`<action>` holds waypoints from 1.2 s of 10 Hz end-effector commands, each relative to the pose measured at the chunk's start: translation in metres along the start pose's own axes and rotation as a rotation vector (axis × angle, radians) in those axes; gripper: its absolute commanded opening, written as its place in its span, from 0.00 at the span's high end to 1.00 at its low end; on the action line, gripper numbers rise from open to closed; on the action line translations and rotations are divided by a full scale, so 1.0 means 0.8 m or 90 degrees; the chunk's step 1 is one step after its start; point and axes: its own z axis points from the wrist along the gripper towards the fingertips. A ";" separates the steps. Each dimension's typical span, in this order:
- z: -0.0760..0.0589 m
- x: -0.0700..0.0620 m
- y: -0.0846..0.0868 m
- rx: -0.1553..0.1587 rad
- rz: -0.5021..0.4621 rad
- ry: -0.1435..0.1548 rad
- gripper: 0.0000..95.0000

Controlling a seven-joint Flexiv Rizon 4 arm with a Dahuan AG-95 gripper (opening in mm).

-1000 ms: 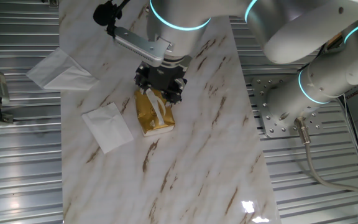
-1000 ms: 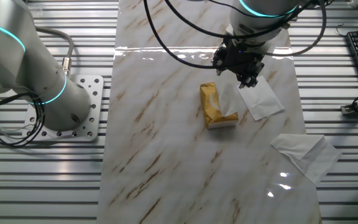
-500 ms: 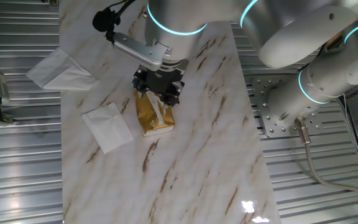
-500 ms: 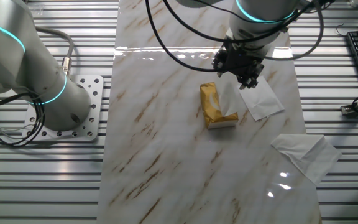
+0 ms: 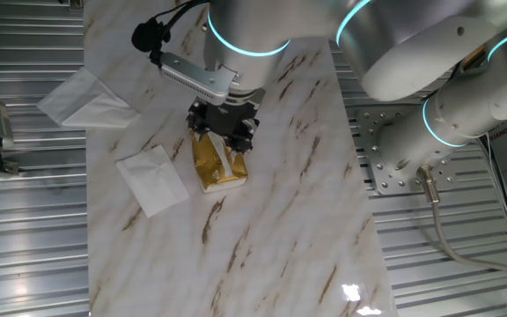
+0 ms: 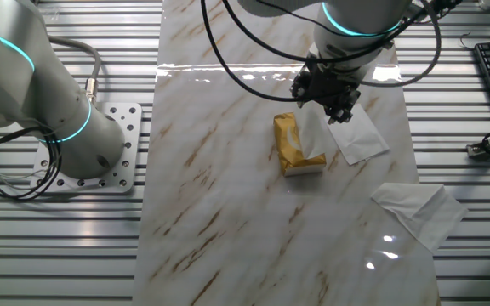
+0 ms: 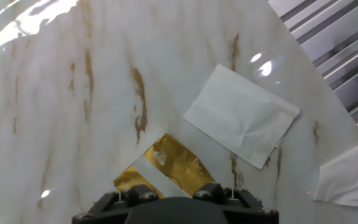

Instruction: Pull out a napkin

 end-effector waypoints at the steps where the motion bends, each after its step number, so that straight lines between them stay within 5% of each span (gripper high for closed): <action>1: 0.005 0.000 0.001 0.002 0.005 -0.001 0.40; 3: 0.008 0.000 0.001 0.004 0.008 0.001 0.40; 4: 0.011 0.001 0.001 0.006 0.010 0.003 0.60; 6: 0.014 0.001 0.001 0.009 0.016 0.003 0.60; 8: 0.014 0.001 0.002 0.012 0.030 0.006 1.00; 12: 0.014 0.001 0.002 0.010 0.051 -0.001 1.00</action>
